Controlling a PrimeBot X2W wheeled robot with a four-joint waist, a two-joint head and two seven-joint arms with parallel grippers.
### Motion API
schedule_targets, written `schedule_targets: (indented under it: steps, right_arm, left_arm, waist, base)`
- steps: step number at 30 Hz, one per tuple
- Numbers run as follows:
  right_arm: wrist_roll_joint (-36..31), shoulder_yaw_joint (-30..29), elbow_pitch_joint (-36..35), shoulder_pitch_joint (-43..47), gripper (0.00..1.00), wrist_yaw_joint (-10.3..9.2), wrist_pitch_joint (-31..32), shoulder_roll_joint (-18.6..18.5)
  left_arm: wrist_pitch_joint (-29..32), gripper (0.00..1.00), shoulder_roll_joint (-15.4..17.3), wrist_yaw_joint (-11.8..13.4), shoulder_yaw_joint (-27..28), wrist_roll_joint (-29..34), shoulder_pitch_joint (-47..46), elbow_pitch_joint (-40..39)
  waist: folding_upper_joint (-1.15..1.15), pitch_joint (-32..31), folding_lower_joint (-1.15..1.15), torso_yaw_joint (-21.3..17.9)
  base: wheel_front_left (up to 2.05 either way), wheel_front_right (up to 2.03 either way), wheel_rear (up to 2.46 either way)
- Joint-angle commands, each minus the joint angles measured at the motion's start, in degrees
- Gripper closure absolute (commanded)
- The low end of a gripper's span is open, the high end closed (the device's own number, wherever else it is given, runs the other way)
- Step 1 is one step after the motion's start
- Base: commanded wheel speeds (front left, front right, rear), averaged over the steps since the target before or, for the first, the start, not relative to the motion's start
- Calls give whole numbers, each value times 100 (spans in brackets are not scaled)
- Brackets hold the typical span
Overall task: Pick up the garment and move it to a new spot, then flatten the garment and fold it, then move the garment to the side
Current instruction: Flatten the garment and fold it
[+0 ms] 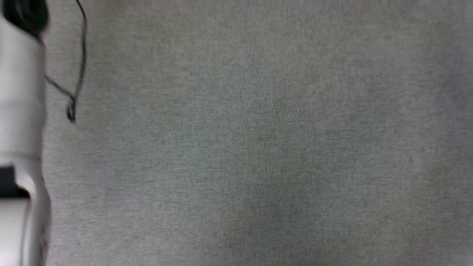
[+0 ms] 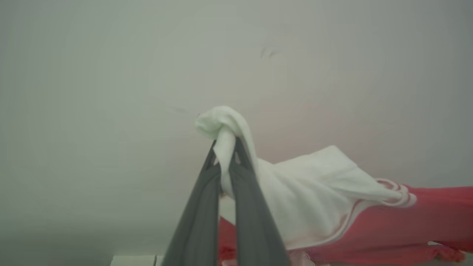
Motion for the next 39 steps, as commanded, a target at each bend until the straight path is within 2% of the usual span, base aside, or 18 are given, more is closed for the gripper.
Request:
schedule_targets:
  steps: [1, 6, 10, 14, 20, 29, 34, 39]
  right_arm:
    - [107, 49, -59, 336, 100, -8, -78, -124]
    - [466, 107, -376, 1520, 100, -10, -181, -403]
    - [674, 1, -712, 2545, 100, -11, -238, -580]
    - [783, -147, -1056, 3634, 100, -11, -195, -528]
    - [689, -766, -1582, 5260, 100, -18, 89, -377]
    - [267, -1985, -3214, 7523, 100, -17, 1151, 308]
    - [75, -2557, -4382, 8483, 100, -11, 2037, 869]
    - [-128, -3071, -5351, 8970, 100, -11, 2906, 1270]
  left_arm:
    - [-38, 100, 9, -18, 91, -74, 359, -119]
    - [-41, 100, 99, -19, 467, -256, 1883, -718]
    - [-43, 100, 105, 136, 628, -282, 3243, -1283]
    - [148, 100, 129, 308, 544, -263, 4498, -1868]
    - [642, 100, 278, 744, 636, -365, 6240, -3018]
    - [1560, 100, 343, 1613, 794, -552, 8326, -4919]
    - [2213, 100, 470, 1926, 782, -642, 9042, -5883]
    - [2701, 100, 655, 2163, 847, -693, 9373, -6692]
  waist:
    - [0, -355, -1, 90]
    - [0, -860, -1, 157]
    - [0, -1223, -1, 195]
    - [0, -1606, -1, 227]
    - [0, -2143, -1, 259]
    - [0, -2666, -1, 305]
    - [0, -2739, -1, 317]
    - [0, -2718, -1, 303]
  base:
    - [0, 0, 0]
    - [0, 0, 0]
    - [0, 0, 0]
    - [0, 0, 0]
    - [0, 0, 0]
    - [0, 0, 0]
    - [0, 0, 0]
    - [0, 0, 0]
